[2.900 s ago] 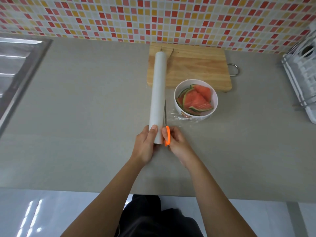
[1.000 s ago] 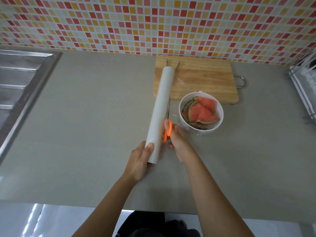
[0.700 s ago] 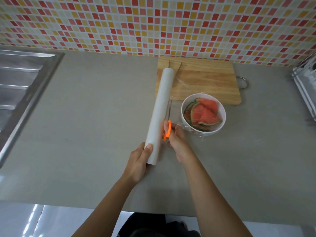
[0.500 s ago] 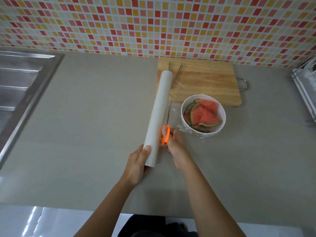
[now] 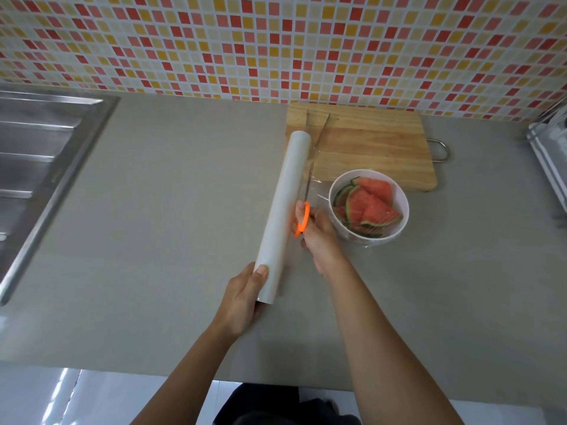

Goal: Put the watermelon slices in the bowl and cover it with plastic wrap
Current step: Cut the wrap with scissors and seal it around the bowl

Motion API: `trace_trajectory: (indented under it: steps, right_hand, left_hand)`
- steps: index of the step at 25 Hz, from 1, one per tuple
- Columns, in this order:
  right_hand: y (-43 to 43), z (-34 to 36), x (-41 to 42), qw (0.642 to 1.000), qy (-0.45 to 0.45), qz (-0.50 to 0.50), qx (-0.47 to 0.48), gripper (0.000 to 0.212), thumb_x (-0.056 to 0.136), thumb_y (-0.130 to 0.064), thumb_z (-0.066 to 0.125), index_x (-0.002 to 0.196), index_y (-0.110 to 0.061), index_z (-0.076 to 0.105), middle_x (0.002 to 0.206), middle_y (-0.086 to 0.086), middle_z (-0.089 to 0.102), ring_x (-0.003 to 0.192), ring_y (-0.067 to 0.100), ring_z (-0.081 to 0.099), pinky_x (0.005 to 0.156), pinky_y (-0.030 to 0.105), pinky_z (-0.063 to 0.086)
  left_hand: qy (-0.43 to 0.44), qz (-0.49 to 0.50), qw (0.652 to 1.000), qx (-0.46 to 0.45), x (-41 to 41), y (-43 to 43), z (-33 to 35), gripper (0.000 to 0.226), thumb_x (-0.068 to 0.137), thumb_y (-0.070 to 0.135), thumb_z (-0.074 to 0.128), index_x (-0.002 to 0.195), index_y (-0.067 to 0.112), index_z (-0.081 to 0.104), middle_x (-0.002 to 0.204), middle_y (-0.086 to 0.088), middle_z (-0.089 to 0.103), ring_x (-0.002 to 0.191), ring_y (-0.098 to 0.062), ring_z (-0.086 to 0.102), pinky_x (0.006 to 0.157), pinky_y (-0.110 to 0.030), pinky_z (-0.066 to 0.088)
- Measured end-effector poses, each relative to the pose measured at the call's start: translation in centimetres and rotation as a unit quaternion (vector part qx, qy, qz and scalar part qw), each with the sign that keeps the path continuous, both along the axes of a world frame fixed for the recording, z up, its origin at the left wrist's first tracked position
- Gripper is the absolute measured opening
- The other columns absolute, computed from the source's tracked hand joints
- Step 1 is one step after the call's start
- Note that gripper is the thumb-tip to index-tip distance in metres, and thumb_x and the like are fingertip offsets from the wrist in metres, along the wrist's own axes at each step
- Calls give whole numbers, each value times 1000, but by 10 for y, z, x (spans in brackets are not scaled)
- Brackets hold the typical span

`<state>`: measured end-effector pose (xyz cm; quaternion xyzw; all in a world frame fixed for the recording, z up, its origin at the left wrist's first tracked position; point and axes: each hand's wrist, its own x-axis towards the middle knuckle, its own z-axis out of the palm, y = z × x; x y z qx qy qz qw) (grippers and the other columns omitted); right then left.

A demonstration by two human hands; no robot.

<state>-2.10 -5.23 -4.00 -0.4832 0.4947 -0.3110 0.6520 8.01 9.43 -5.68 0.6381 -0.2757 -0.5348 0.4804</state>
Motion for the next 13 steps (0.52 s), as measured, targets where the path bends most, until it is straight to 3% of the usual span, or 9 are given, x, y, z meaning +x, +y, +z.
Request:
trace_trajectory:
  steps: [5,8,13]
  right_hand:
    - [-17,3,8,998,54,-3,39,45,81,-62,47,55,-26,52,56,-8,53,53,5,50,39,15,27]
    - [-27,2,15,997,60,-11,36,45,79,-66,47,61,-24,44,62,-2,48,57,12,43,45,21,22]
    - [-38,0,32,995,61,-17,71,53,62,-78,49,67,-26,55,65,-8,55,57,5,51,40,19,26]
  left_hand:
    - [-10,-13,1000,-1,11,11,2,32,86,47,48,97,25,68,74,9,69,65,-4,66,47,-15,46]
    - [-12,-10,1000,11,21,17,4,32,85,48,49,97,27,69,77,8,70,67,-5,67,49,-17,47]
    - [-34,-20,999,18,40,25,8,36,86,50,47,98,23,68,78,5,68,69,-9,65,51,-19,48]
